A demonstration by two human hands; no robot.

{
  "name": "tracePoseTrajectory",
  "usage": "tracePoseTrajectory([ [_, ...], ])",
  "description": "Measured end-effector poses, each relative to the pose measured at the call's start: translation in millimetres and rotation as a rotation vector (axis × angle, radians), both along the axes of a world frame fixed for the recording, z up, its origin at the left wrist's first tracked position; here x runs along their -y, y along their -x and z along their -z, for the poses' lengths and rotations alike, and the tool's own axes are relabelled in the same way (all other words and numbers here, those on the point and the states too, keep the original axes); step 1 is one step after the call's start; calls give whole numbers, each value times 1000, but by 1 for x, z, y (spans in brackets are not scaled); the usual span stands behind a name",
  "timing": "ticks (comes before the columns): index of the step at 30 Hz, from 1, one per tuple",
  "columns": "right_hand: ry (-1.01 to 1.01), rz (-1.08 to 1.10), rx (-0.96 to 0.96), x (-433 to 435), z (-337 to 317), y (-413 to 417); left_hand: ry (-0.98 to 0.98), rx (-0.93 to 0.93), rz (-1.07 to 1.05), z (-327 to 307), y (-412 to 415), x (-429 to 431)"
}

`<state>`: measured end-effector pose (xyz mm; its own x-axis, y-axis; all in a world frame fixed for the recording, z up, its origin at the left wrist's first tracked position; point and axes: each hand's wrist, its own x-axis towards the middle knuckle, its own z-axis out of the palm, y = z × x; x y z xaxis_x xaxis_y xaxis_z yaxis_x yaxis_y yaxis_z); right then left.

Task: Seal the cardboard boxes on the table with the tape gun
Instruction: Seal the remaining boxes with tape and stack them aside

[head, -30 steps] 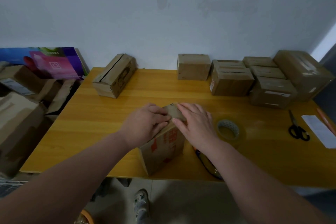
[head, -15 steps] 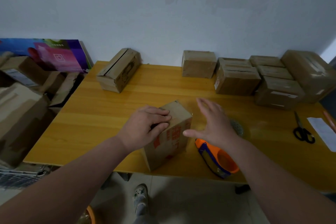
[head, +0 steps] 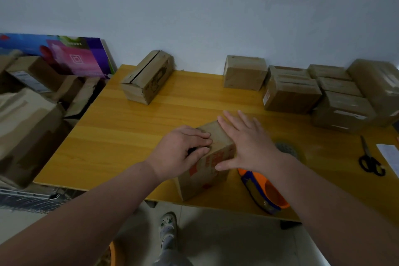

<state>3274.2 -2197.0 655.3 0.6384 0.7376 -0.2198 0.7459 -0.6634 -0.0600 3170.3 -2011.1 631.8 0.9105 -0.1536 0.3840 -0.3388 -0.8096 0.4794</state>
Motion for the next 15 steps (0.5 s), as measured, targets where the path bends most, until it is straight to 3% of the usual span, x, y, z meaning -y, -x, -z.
tracePoseTrajectory([
  [6,132,-71,147,-9,-7,13,1,-15,-30,2,-1,2],
  [11,120,-134,97,-8,-12,16,-3,-2,-25,-1,2,4],
  [15,98,-15,91,0,-18,6,-27,3,-27,-4,2,7],
])
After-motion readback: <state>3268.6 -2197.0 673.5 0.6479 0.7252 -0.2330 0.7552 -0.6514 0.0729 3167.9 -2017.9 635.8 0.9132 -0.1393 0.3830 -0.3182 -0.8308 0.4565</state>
